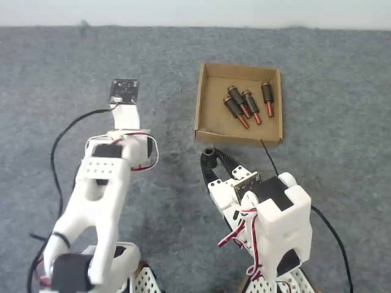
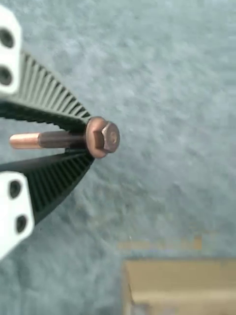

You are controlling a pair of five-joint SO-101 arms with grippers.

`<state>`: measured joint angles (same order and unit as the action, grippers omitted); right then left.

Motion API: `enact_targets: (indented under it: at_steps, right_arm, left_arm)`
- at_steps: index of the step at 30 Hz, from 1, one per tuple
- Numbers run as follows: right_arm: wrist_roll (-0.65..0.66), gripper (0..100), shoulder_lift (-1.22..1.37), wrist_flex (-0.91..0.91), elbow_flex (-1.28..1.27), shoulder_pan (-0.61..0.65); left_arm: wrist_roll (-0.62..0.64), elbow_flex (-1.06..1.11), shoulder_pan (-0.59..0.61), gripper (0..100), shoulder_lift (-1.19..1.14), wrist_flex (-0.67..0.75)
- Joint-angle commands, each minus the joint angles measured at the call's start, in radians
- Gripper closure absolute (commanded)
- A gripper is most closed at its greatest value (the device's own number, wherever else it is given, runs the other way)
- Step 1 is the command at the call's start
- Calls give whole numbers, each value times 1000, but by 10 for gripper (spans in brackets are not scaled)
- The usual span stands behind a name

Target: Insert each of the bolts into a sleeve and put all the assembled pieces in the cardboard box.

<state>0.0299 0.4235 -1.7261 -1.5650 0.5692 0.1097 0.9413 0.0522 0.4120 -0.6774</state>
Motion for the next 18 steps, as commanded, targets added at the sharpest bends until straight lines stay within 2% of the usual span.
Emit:
enact_targets:
  at_steps: [1,8,11,15,18]
  right_arm:
    - [9,991,4,-10,-17,2]
    - [9,991,4,-10,-17,2]
    - [9,991,4,-10,-17,1]
    - [9,991,4,-10,-18,1]
    - [9,991,4,-10,-18,1]
  left_arm:
    - [0,28,-34,986,121,143]
    - [0,202,-123,987,198,560]
    - [0,245,-164,987,213,690]
    - [0,234,-235,987,252,690]
    - [0,220,-282,987,308,629]
